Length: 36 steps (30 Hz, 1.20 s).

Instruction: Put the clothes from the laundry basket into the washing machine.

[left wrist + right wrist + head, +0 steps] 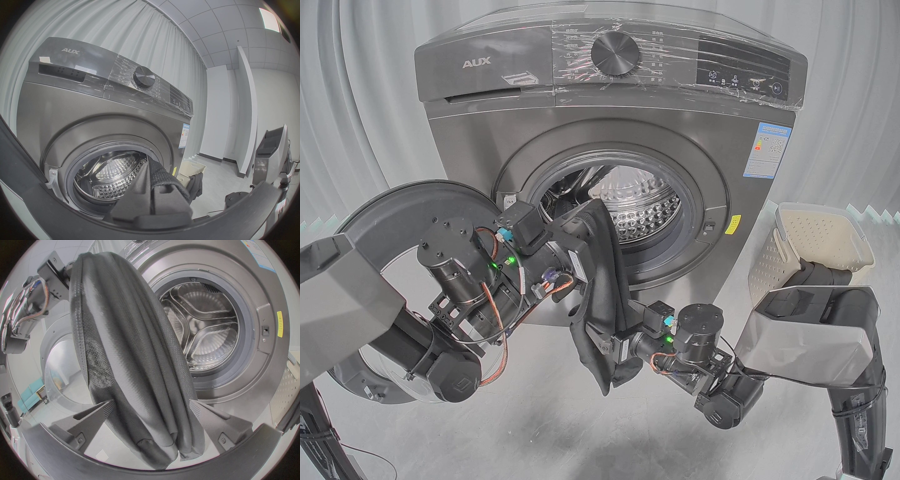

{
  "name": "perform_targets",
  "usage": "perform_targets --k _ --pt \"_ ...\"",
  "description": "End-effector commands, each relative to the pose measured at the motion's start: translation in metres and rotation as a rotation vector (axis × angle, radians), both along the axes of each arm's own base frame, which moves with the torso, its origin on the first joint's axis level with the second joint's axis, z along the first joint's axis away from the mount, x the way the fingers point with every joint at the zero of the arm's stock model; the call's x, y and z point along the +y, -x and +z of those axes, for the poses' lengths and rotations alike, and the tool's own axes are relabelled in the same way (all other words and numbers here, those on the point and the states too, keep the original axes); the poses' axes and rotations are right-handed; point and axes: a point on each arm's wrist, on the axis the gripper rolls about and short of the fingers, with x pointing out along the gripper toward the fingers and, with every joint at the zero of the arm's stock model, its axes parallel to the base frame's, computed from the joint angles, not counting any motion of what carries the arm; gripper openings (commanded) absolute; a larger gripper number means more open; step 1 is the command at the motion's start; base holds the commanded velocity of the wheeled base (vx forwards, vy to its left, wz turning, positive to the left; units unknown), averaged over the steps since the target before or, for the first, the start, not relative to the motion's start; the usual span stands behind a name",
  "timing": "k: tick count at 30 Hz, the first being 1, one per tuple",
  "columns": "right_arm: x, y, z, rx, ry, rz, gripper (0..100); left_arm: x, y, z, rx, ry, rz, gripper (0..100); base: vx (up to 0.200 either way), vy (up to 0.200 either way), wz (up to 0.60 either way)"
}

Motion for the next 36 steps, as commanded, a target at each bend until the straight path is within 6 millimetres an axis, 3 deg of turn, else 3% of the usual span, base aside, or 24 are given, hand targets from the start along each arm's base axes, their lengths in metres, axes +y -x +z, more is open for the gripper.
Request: perform_targets --k 1,11,17,18,28,32,36 --pt "0.004 -0.017 -0.013 -0.003 0.001 -0.020 100 -0.001 0.002 0.004 -0.010 0.008 -0.007 0 0.000 0.000 0.00" --pt "0.014 -0.032 -0.029 -0.010 -0.005 -0.034 100 -0.004 0.006 0.006 -0.018 0.013 -0.020 0 0.000 0.000 0.00" --pt "0.017 -0.037 -0.024 -0.031 -0.025 -0.049 100 -0.002 0.009 0.010 -0.026 0.017 -0.021 0 0.000 0.000 0.00" --pt "0.017 -0.037 -0.022 -0.036 -0.029 -0.057 0 -0.002 0.009 0.009 -0.025 0.018 -0.022 0 0.000 0.000 0.00" --pt "0.004 -0.046 -0.008 -0.054 -0.054 -0.121 0 0.005 0.010 -0.002 0.015 0.003 -0.016 0 0.000 0.000 0.00" --pt "-0.011 -0.050 0.032 -0.116 -0.103 -0.157 0 0.016 0.016 -0.028 0.107 -0.062 -0.002 0 0.000 0.000 0.00" --pt "-0.018 -0.044 0.056 -0.143 -0.125 -0.165 0 0.025 0.021 -0.054 0.196 -0.127 0.015 0 0.000 0.000 0.00"
